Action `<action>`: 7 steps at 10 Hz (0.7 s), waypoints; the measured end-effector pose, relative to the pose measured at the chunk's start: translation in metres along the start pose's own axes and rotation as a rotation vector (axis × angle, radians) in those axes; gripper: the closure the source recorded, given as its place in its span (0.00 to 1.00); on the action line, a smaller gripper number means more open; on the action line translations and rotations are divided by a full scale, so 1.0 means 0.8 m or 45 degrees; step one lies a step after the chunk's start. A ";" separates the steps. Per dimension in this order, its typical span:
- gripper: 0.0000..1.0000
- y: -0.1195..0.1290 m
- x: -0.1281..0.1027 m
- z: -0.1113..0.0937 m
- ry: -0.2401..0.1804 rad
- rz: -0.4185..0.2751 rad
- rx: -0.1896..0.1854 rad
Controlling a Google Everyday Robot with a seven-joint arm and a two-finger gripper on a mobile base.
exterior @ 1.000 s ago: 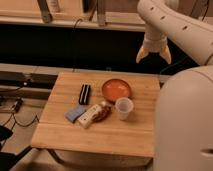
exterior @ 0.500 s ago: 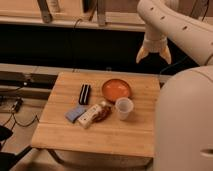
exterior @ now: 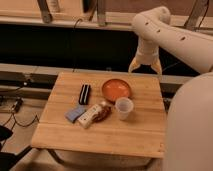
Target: Place the ceramic cup in the ceramic bowl
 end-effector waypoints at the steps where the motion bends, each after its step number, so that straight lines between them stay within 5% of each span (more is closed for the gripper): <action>1: 0.20 0.003 0.011 0.013 0.027 -0.005 -0.014; 4: 0.20 0.006 0.037 0.047 0.104 -0.034 -0.070; 7: 0.20 0.007 0.039 0.049 0.108 -0.041 -0.079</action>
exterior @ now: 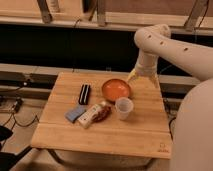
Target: Place the ceramic cup in the ceramic bowl
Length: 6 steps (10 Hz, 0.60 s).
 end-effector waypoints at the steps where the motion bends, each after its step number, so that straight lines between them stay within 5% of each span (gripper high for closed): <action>1: 0.20 0.000 0.000 0.000 -0.001 -0.001 -0.001; 6: 0.20 0.002 0.013 0.039 0.017 -0.072 0.064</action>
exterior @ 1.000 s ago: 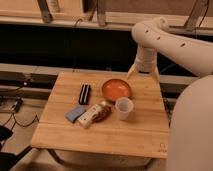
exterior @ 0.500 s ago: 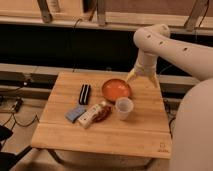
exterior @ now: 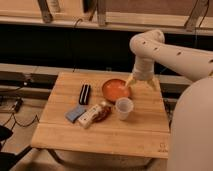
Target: Place the ceramic cup in the ceramic bowl
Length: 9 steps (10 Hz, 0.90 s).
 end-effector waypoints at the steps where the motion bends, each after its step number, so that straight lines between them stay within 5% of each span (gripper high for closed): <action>1: 0.20 0.002 0.008 0.018 0.023 -0.004 -0.001; 9: 0.21 0.014 0.051 0.151 0.286 0.071 -0.105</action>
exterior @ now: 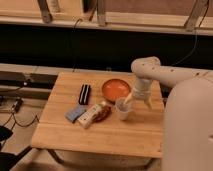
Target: Place the ceramic cup in the ceramic bowl
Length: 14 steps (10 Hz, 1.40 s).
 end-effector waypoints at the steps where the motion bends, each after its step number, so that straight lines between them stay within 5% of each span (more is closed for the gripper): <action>1: 0.26 0.006 0.001 0.009 0.024 -0.016 -0.015; 4: 0.58 0.029 0.011 0.031 0.101 -0.106 -0.053; 8: 0.96 0.036 0.012 0.021 0.123 -0.121 -0.114; 11: 1.00 0.005 -0.006 -0.024 0.018 -0.016 -0.113; 14: 1.00 -0.021 -0.026 -0.105 -0.157 0.026 -0.060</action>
